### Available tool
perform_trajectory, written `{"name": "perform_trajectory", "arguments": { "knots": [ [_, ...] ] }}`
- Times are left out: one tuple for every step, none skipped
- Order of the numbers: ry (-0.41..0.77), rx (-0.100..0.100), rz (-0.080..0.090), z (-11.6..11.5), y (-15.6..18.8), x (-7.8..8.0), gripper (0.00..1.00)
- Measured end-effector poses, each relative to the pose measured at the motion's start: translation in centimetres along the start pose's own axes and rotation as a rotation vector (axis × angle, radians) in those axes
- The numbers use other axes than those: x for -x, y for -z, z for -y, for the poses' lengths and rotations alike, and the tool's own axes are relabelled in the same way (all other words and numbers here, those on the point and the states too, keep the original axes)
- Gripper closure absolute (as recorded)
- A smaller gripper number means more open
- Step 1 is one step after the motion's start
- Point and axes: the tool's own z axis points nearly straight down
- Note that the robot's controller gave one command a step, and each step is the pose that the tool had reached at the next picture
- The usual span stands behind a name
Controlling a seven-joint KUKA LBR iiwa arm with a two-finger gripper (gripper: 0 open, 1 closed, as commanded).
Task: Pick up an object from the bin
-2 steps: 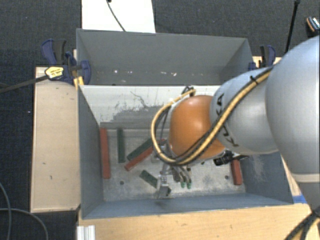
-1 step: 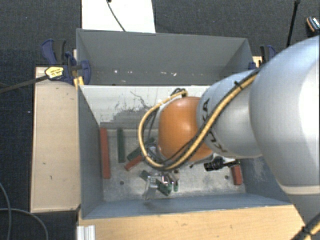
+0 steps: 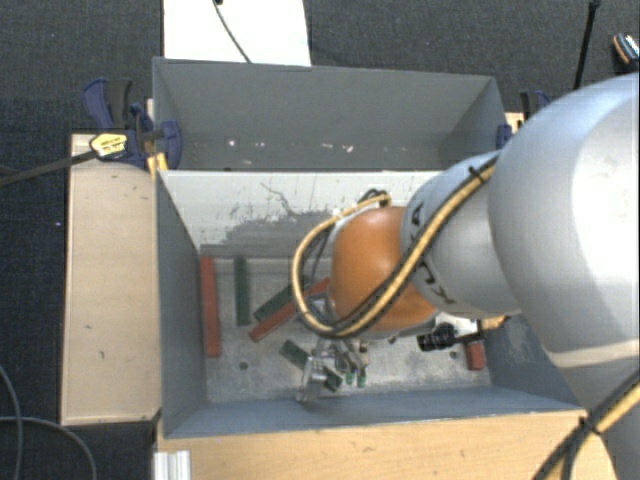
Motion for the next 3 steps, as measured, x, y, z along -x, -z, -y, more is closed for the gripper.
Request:
{"name": "perform_trajectory", "arguments": {
  "knots": [
    [-0.009,0.002,0.002,0.0,0.1,0.1,0.00],
    [-0.011,0.002,0.000,0.0,0.0,0.0,1.00],
    [-0.015,0.003,0.005,-0.1,7.4,0.2,1.00]
  ]
}}
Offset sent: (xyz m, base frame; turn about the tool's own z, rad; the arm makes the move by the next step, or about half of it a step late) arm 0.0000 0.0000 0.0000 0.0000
